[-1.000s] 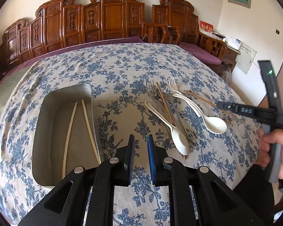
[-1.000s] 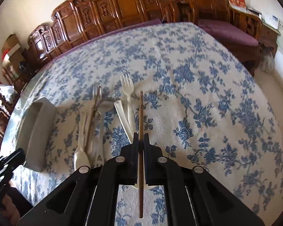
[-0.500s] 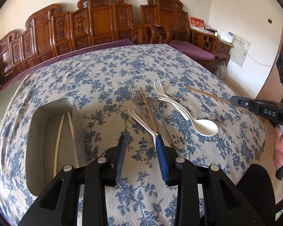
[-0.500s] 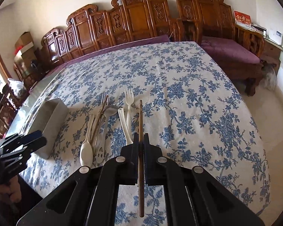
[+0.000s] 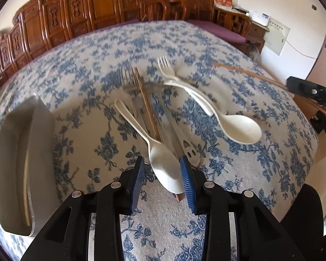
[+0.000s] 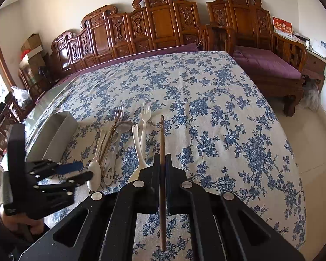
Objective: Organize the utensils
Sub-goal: 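Grasp a white plastic fork by its handle with the left gripper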
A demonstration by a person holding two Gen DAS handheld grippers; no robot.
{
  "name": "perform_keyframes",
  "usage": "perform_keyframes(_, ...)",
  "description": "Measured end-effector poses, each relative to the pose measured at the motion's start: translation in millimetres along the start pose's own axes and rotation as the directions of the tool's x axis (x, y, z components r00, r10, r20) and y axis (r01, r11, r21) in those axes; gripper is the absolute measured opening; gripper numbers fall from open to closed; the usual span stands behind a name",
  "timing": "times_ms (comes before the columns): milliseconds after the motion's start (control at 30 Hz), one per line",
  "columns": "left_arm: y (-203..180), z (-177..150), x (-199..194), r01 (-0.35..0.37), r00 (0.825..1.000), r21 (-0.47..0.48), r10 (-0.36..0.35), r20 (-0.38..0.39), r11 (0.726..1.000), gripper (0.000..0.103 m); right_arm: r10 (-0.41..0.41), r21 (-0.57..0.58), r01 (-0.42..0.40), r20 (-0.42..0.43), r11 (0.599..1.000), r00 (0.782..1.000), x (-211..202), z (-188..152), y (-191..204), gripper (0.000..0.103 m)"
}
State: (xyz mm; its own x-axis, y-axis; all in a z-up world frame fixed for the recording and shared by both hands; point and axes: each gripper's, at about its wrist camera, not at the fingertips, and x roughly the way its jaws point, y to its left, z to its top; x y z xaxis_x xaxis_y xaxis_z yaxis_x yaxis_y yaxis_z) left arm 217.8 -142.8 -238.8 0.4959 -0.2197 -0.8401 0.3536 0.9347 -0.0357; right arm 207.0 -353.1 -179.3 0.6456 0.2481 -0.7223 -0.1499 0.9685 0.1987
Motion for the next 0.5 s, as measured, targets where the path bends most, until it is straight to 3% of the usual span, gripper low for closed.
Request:
perform_keyframes(367,20,3,3,0.144,0.987,-0.155,-0.153,-0.051,0.977,0.02,0.04,0.056,-0.038,-0.024,0.998,0.999,7,-6,-9,0.006)
perform_keyframes(500,23,4,-1,0.162,0.983,-0.168,-0.173,-0.055,0.972,0.013,0.049,0.076,-0.046,-0.036,0.996,0.998,12,-8,-13,0.006)
